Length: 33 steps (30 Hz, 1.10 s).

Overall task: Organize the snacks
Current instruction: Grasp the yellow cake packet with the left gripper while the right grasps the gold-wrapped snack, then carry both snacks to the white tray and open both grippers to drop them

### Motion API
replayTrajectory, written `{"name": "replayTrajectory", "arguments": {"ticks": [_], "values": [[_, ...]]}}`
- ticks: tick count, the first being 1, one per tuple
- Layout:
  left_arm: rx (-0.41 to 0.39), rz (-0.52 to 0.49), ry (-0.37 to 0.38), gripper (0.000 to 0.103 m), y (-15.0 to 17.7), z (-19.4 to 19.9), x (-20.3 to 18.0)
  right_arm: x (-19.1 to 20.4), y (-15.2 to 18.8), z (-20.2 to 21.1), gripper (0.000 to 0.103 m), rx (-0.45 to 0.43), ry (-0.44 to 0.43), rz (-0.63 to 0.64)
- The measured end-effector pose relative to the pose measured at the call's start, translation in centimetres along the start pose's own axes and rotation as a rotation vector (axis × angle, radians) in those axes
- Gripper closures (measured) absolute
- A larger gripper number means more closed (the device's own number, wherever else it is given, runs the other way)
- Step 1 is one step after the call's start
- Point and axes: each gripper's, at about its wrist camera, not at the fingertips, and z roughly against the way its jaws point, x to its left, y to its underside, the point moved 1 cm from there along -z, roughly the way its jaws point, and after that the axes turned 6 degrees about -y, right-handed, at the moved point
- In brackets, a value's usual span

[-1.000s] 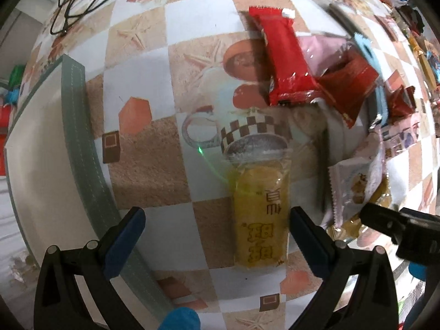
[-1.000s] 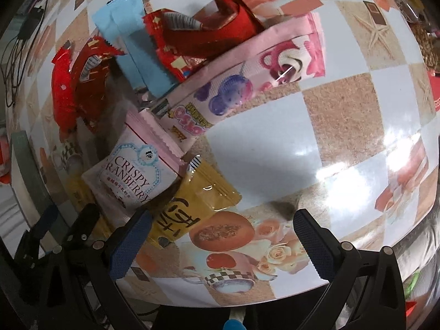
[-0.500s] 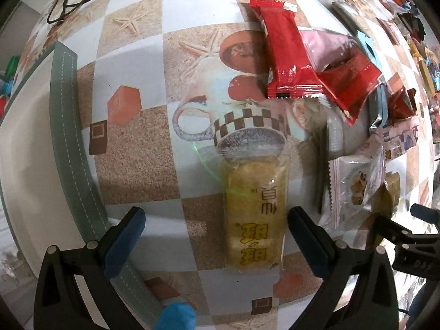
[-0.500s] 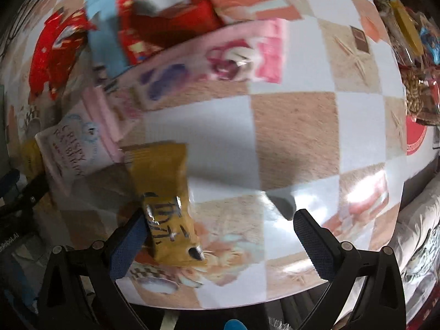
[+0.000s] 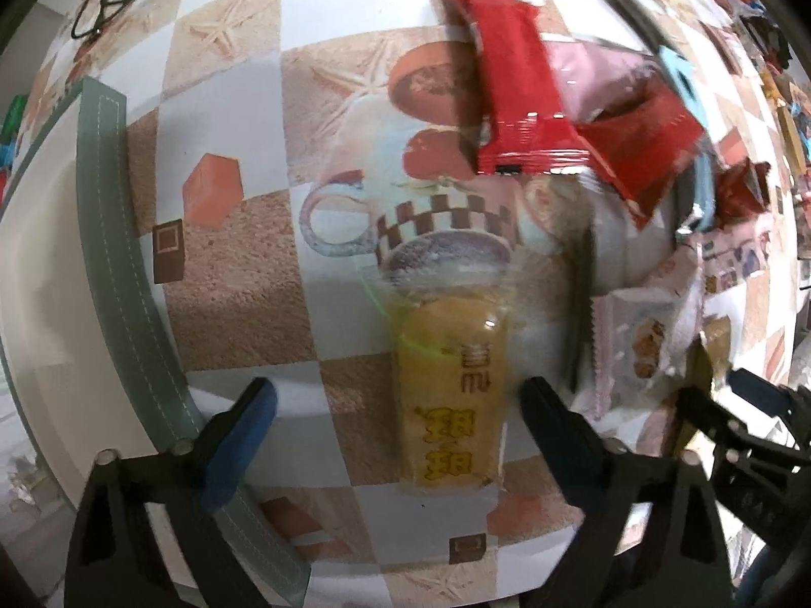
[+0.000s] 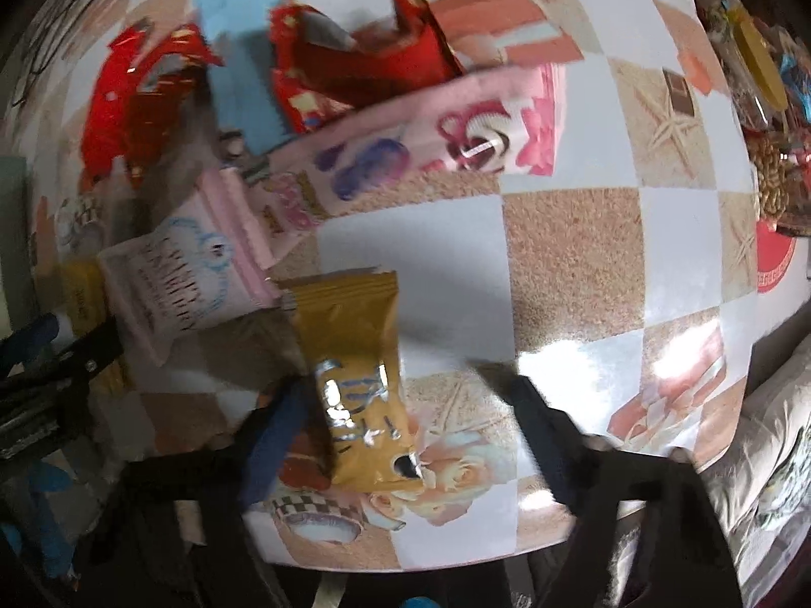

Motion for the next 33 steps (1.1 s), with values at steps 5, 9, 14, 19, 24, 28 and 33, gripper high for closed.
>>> {"name": "replayTrajectory", "arguments": {"ticks": [5, 9, 14, 19, 24, 28, 33], "values": [[-0.016, -0.003, 0.012, 0.053, 0.2, 1.5, -1.2, 1.2, 0.2, 1.6, 0.073, 0.003, -0.021, 0.022], [-0.004, -0.028, 0.058, 0.064, 0.3, 2.3, -1.3, -0.1, -0.3, 2.7, 0.079, 0.012, -0.094, -0.020], [-0.040, -0.018, 0.084, 0.064, 1.6, 4.6, -0.7, -1.8, 0.2, 5.0, 0.079, 0.003, -0.143, -0.028], [-0.103, -0.057, 0.092, 0.064, 3.2, 7.7, -0.4, -1.9, 0.4, 7.4, 0.079, -0.016, -0.186, -0.028], [-0.126, -0.025, 0.096, 0.064, 4.7, 9.6, 0.7, -0.8, 1.1, 10.4, 0.079, -0.040, -0.208, 0.014], [-0.134, 0.011, 0.100, 0.064, 5.4, 10.1, 2.6, -0.4, 0.5, 10.2, 0.078, -0.018, -0.175, 0.019], [-0.153, 0.030, 0.079, 0.064, 6.0, 10.3, 4.9, -1.3, 0.8, 5.9, 0.023, -0.008, -0.095, 0.020]]}}
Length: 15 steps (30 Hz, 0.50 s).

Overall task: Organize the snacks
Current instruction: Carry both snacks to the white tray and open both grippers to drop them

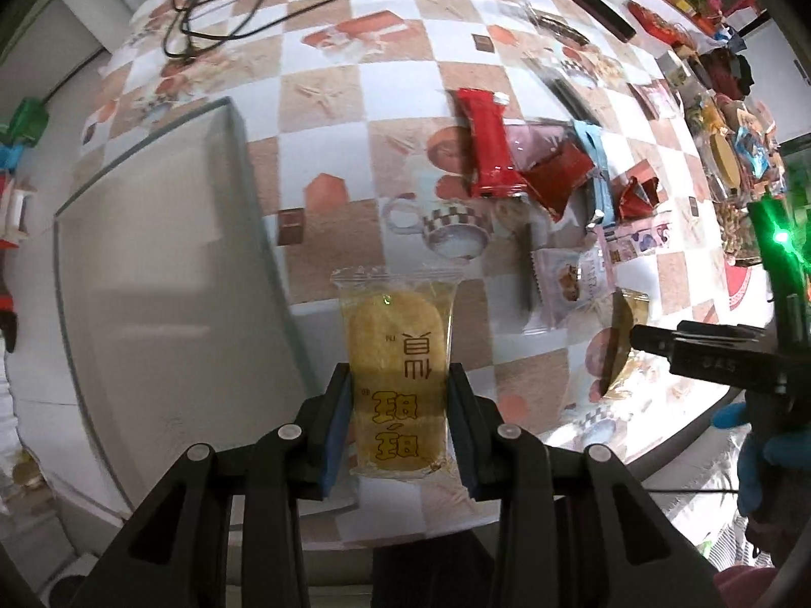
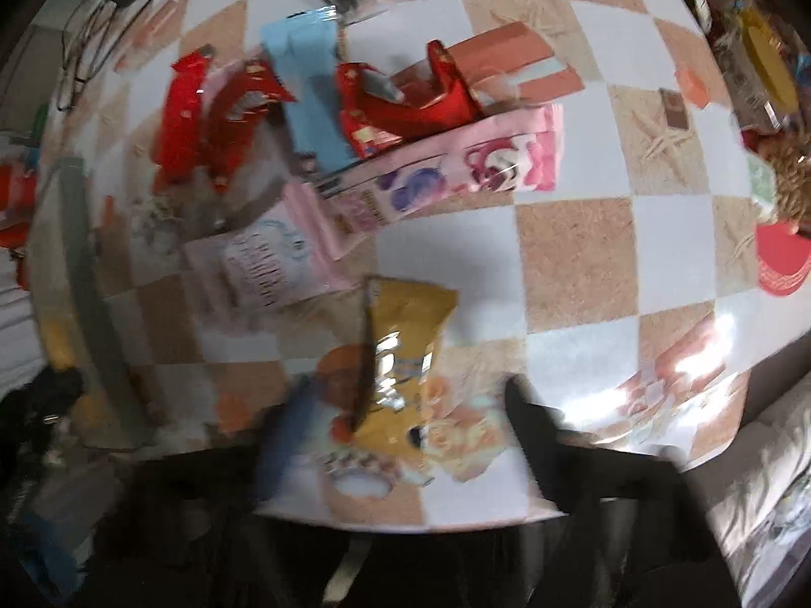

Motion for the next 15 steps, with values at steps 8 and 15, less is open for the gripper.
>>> {"name": "replayTrajectory", "arguments": {"ticks": [8, 15], "values": [[0.003, 0.020, -0.031, 0.064, 1.0, 0.5, 1.5, -0.3, -0.1, -3.5, 0.059, 0.050, 0.042, -0.027], [-0.011, 0.076, -0.018, 0.064, 1.1, 1.0, 3.5, 0.8, 0.4, -2.2, 0.080, 0.029, -0.003, 0.021]]}}
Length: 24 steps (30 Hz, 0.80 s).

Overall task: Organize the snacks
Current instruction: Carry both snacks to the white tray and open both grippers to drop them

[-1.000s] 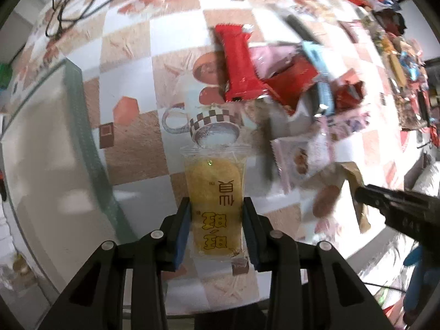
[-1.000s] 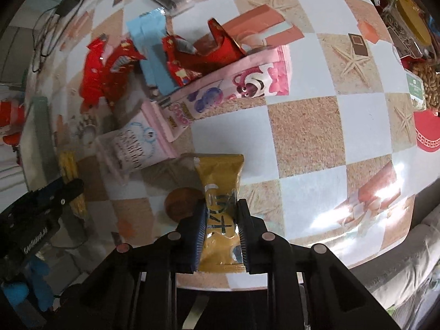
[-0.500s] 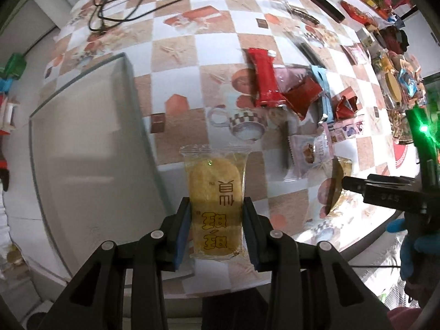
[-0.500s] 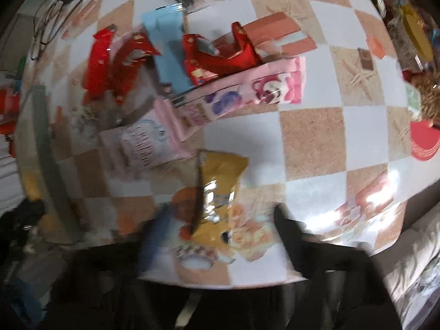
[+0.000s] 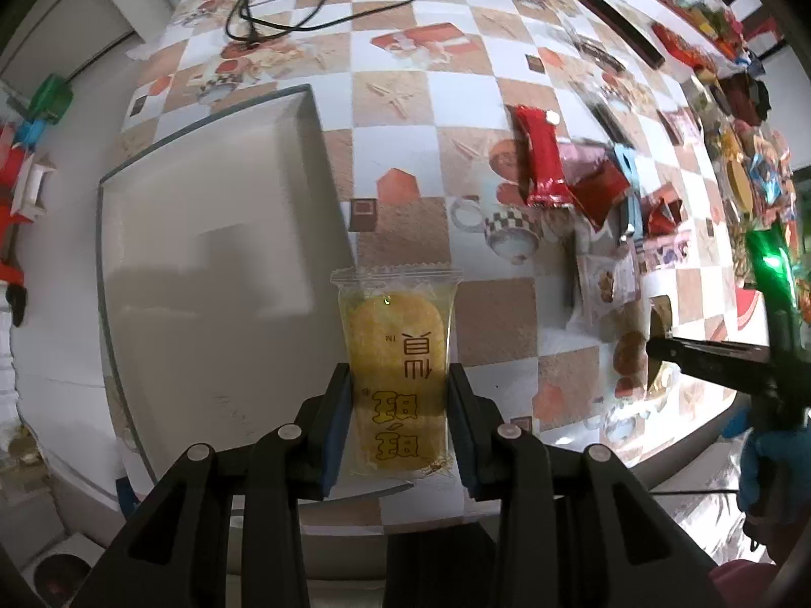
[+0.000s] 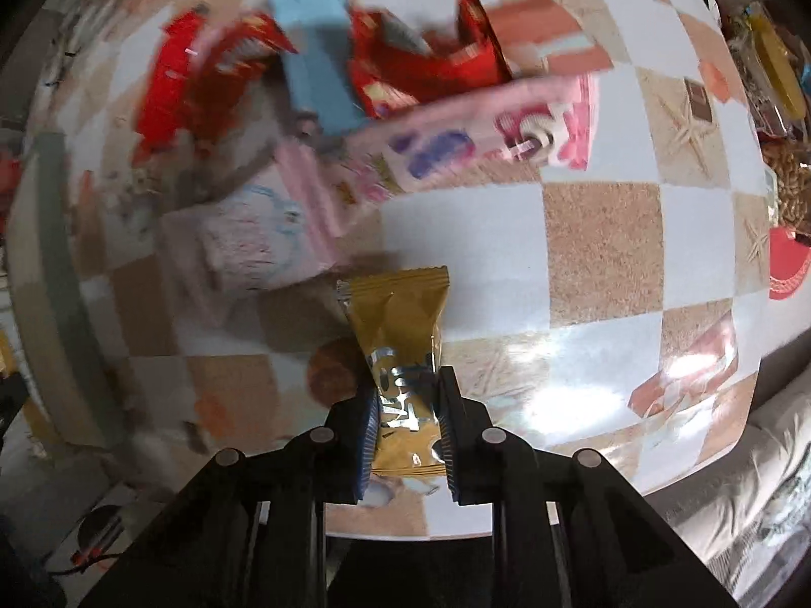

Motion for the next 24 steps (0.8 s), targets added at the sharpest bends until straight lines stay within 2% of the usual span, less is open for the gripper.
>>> {"name": "replayTrajectory", "arguments": {"ticks": [6, 11, 20, 24], "values": [[-0.007, 0.059, 0.009, 0.064, 0.5, 0.0, 1.9, 3.6, -0.7, 3.7, 0.080, -0.046, -0.097, 0.087], [-0.017, 0.103, 0.005, 0.064, 1.3, 0.1, 4.0, 9.4, -1.5, 5.4, 0.080, -0.062, -0.149, 0.188], [0.008, 0.202, -0.019, 0.064, 3.8, -1.1, 8.4, 20.7, 0.0, 5.1, 0.080, -0.028, -0.187, 0.423], [0.043, 0.231, -0.031, 0.064, 5.2, -2.3, 10.0, 23.9, 0.7, 4.1, 0.080, -0.003, -0.216, 0.478]]}}
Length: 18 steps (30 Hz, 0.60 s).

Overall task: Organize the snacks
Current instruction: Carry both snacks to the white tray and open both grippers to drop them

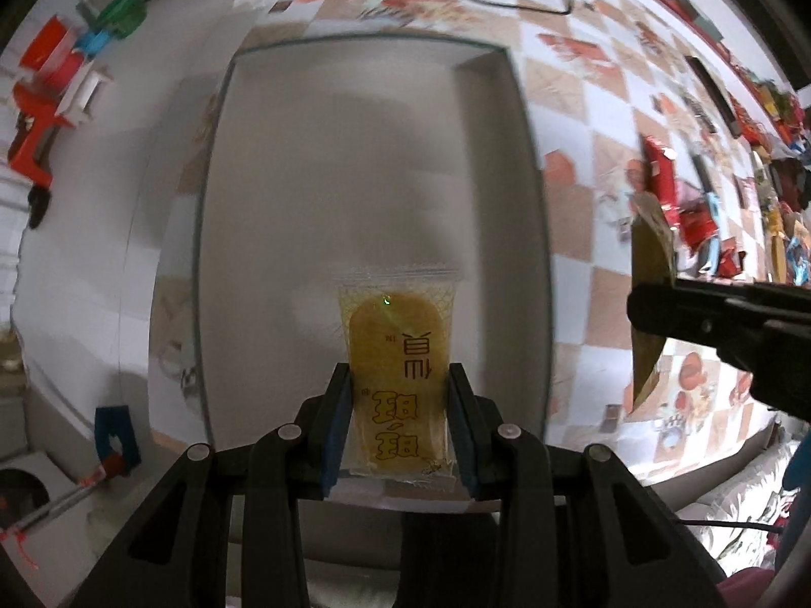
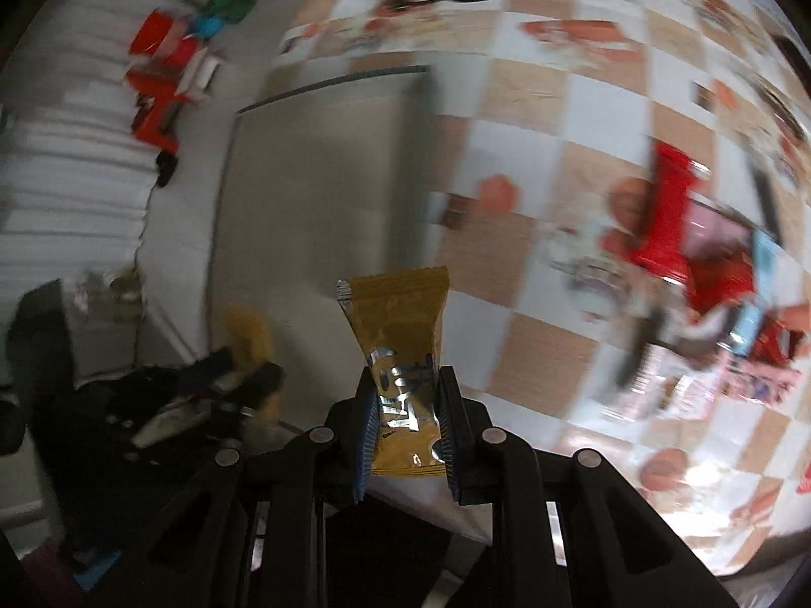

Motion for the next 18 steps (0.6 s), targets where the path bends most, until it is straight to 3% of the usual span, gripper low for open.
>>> {"name": "replayTrajectory", "arguments": {"ticks": [8, 15, 18], "values": [[0.034, 0.018, -0.024, 0.064, 1.0, -1.8, 2.2, 3.0, -1.0, -4.5, 0.080, 0.075, -0.013, 0.032], [0.043, 0.005, -0.022, 0.063, 1.5, -2.4, 2.6, 4.1, -1.3, -5.9, 0.079, 0.100, -0.001, 0.050], [0.045, -0.005, -0.020, 0.058, 1.3, -2.6, 2.1, 4.1, -1.4, -6.0, 0.079, 0.110, 0.000, 0.051]]}}
